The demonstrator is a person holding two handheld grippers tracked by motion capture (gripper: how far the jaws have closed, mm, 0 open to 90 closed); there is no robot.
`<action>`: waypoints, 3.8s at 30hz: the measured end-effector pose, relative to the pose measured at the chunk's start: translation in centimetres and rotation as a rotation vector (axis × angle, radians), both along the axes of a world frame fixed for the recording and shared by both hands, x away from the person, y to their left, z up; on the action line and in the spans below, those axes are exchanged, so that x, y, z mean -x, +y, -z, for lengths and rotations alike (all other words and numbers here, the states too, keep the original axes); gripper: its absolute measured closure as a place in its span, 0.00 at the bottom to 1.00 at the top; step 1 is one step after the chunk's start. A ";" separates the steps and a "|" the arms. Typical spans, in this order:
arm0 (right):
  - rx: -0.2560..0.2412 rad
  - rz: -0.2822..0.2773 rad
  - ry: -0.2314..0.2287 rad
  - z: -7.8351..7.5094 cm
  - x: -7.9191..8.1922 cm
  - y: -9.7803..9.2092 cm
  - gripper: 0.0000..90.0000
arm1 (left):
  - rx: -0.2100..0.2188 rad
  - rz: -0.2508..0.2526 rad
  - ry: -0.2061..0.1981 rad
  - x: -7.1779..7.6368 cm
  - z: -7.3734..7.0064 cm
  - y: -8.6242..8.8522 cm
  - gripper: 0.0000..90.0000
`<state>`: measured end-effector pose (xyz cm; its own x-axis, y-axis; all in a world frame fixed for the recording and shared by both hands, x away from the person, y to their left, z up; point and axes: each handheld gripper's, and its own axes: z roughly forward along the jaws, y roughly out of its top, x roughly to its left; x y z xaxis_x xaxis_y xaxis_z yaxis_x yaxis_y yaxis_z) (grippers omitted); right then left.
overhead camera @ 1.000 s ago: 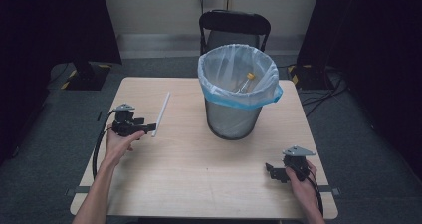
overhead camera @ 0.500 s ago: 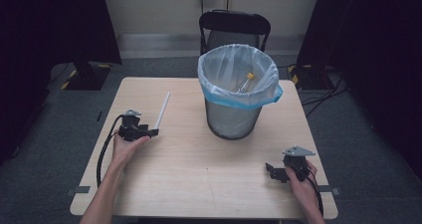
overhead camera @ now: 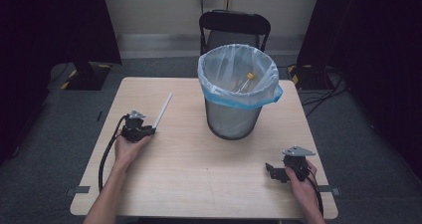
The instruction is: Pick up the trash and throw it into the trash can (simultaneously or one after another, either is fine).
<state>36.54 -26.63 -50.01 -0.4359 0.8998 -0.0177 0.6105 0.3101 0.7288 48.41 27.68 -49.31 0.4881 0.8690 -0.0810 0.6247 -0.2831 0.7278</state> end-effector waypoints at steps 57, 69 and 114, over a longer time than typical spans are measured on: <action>0.000 0.000 0.000 0.0 0.0 0.0 0.11 | 0.192 -0.014 -0.046 0.5 -2.8 1.0 0.89; 0.000 0.000 0.000 0.0 0.0 0.0 0.11 | 0.229 -0.020 -0.096 0.9 -3.9 1.7 0.89; 0.000 0.000 0.000 0.0 0.0 0.0 0.11 | 0.398 0.098 -0.366 3.0 -13.3 1.0 0.89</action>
<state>36.54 -26.63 -50.01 -0.4360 0.8998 -0.0181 0.6102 0.3104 0.7289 45.41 28.67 -35.98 0.6229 0.7554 -0.2034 0.2949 0.0142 0.9554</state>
